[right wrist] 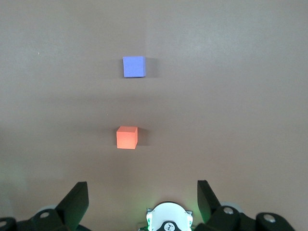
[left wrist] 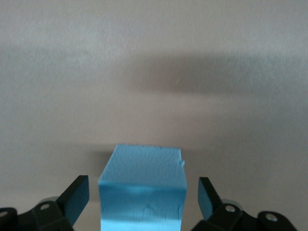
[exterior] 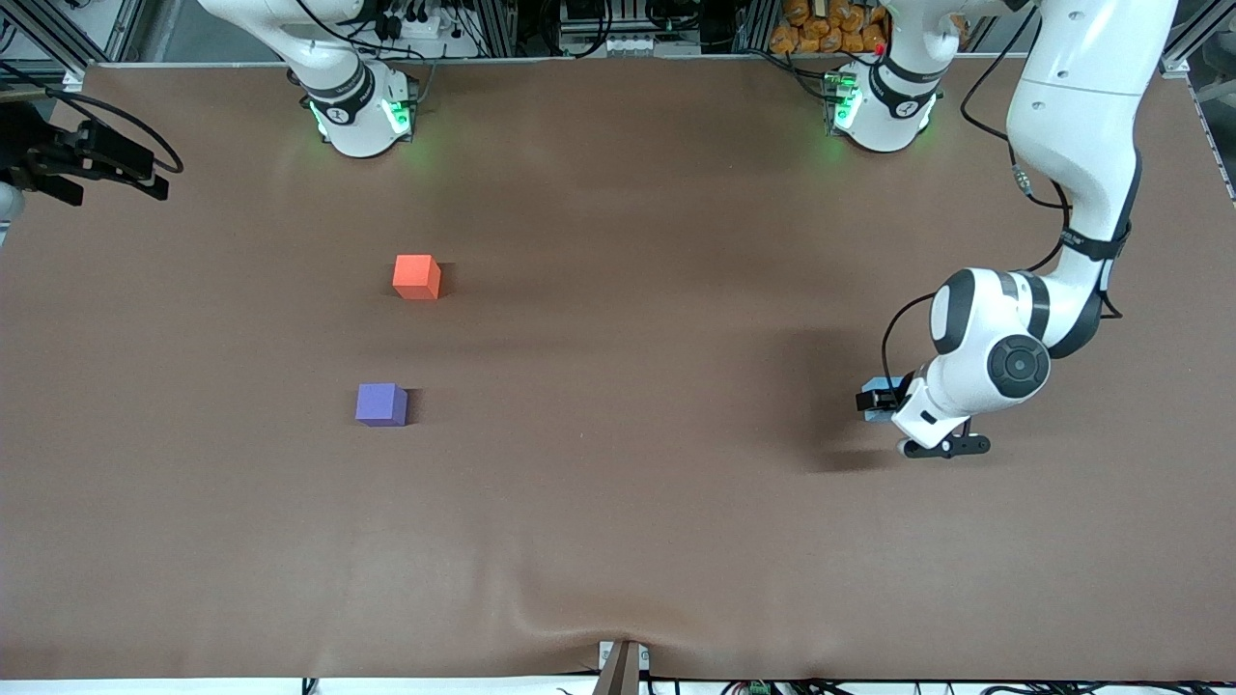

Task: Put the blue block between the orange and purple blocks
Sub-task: 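Carry the light blue cube with the left gripper toward the table middle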

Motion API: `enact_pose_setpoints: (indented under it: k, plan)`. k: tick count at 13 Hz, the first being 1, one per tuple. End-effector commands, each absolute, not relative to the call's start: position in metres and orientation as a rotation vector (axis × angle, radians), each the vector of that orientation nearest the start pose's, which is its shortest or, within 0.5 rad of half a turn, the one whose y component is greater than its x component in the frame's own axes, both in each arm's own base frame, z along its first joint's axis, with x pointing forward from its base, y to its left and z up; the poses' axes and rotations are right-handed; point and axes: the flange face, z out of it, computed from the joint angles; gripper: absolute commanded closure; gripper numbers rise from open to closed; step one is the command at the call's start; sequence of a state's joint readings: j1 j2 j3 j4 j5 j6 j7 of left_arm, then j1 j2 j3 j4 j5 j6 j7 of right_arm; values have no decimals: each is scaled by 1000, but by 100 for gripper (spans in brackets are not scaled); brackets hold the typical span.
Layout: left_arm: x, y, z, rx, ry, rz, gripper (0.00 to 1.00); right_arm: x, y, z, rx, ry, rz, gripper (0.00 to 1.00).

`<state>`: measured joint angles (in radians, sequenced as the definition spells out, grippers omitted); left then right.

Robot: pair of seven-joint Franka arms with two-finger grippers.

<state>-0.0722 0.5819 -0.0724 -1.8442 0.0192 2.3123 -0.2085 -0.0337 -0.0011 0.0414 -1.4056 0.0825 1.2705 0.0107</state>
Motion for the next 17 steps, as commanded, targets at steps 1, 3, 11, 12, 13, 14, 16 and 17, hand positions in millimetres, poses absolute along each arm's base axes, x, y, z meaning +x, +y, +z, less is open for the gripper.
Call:
enact_pose_setpoints:
  k: [1,3,11,12,13,14,16,17]
  plan:
    - [630,-85,198,-3136,-124,201,43,520,12,679,-3036,-32,210,0]
    - [625,-86,206,-3121,-117,271,55,521,11,678,-3036,-30,210,0]
    - [605,-205,319,-3091,-183,274,54,524,7,672,-3039,-11,231,0]
    - [598,-246,328,-3086,-192,256,54,526,6,669,-3036,-18,244,0]
    - [591,-281,332,-3085,-202,242,54,530,10,662,-3034,-22,263,0]
    - [580,-315,335,-3080,-214,236,53,531,10,661,-3038,-23,264,0]
    - [554,-382,329,-3069,-202,243,50,533,7,661,-3034,-19,256,0]
    - [541,-414,315,-3057,-223,251,50,536,10,657,-3034,-32,265,0]
